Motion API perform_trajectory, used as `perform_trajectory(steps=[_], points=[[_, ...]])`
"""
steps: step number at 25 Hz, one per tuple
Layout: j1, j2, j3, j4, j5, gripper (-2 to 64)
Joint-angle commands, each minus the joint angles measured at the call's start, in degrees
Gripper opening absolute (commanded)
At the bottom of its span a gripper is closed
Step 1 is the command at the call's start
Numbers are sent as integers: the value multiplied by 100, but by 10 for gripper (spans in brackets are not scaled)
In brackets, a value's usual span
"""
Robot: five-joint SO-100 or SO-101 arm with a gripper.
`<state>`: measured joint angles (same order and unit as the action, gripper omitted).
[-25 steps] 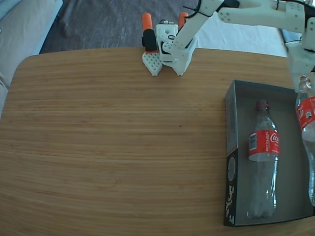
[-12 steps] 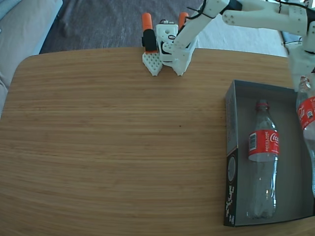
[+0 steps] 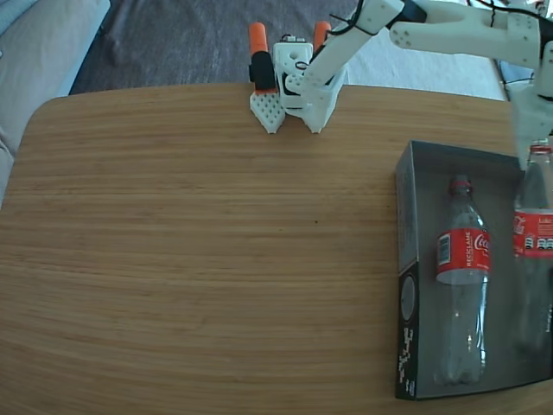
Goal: Grasp the bottles and put them in the box.
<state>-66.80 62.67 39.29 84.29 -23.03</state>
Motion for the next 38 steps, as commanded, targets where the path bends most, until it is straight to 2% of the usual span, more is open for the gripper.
perform_trajectory(steps=[1, 11, 16, 19, 24, 30, 34, 38], points=[[-9, 141, -369, -44, -26, 218], [176, 149, -360, -18, 0, 230], [211, 185, -343, 35, 26, 352], [360, 185, -343, 44, 9, 376], [554, 193, -343, 475, 18, 447], [1274, 237, -387, 1055, -26, 548], [2030, 422, -352, 1380, -202, 549], [2751, 1028, 167, 1389, -738, 548]])
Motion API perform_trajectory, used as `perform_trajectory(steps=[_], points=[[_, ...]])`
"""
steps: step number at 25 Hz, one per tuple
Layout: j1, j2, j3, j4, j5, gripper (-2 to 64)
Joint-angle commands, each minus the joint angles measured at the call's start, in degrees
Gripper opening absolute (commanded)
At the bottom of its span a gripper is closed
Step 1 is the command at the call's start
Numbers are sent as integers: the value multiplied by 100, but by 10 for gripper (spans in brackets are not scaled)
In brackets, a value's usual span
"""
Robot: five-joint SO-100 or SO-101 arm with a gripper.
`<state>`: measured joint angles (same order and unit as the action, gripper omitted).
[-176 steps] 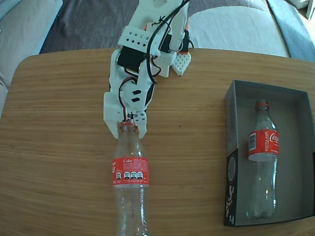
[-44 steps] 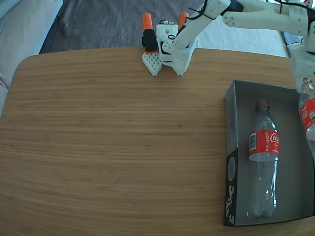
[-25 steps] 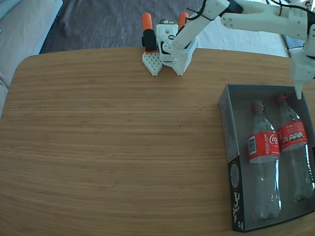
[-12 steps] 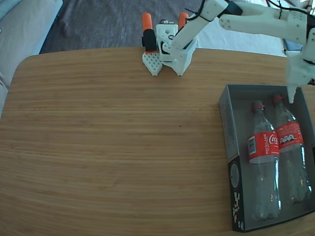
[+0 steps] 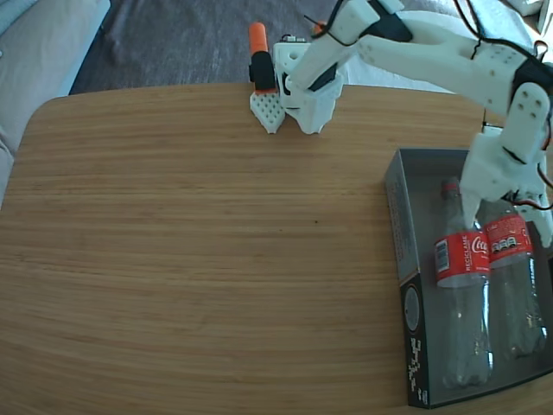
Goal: Grasp the bottles and put them in the box.
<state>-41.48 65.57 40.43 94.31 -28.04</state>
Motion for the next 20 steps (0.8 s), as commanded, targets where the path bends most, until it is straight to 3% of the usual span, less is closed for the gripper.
perform_trajectory(steps=[1, 8, 14, 20], points=[[396, 905, 264, 387, -378, 548], [1380, 2136, 1863, 343, -642, 548], [2268, 3076, 2856, -598, -571, 536], [2804, 3990, 3858, -1477, -562, 312]])
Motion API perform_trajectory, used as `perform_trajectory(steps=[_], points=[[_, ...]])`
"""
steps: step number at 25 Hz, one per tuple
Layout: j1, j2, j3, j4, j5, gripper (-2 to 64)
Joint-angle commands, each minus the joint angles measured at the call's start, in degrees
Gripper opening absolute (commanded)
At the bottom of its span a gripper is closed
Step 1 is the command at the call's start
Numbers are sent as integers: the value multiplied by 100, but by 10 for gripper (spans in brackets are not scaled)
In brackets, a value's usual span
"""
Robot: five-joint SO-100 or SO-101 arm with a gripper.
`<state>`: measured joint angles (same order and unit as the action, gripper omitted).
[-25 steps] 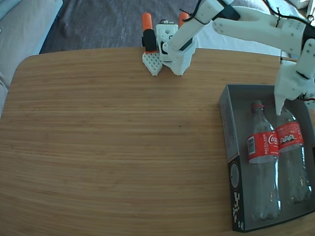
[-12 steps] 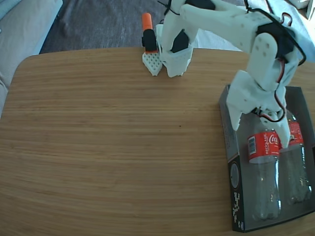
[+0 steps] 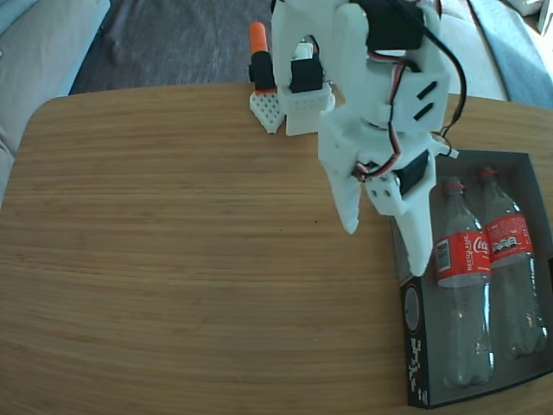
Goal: Grasp the bottles and put them in the box.
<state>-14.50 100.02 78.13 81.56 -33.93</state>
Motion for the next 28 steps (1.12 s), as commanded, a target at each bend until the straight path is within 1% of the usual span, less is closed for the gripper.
perform_trajectory(steps=[1, 6, 11, 17, 20, 23, 28], points=[[149, 703, 281, -316, 26, 276], [281, 1564, 1310, -747, 26, 129], [422, 2364, 2259, -1107, 26, 13], [949, 3164, 2988, -1477, 105, 0], [1274, 3533, 3305, -1556, 773, -1], [1485, 3832, 3639, -1556, 1195, -1], [1477, 4482, 4368, -1564, 1934, -3]])
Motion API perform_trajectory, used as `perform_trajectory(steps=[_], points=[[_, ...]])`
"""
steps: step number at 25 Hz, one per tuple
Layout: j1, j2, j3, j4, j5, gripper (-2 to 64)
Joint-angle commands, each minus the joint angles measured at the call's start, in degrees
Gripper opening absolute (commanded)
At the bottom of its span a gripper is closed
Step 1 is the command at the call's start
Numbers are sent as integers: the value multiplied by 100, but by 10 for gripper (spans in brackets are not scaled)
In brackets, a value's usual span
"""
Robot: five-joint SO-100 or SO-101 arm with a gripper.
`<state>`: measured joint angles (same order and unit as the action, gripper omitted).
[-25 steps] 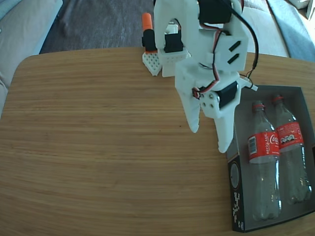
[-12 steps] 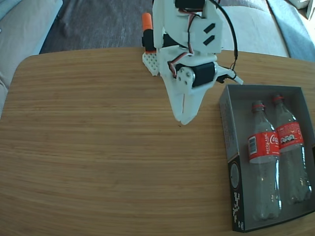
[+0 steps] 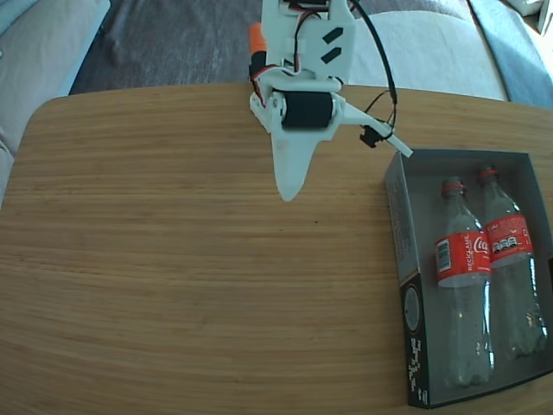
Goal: Grasp the bottles and put them in the box.
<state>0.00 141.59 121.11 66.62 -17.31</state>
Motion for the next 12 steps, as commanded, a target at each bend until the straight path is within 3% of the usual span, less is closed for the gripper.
perform_trajectory(steps=[1, 12], points=[[26, 448, 237, -97, 475, -3], [-492, 1661, 1362, -185, 729, 3]])
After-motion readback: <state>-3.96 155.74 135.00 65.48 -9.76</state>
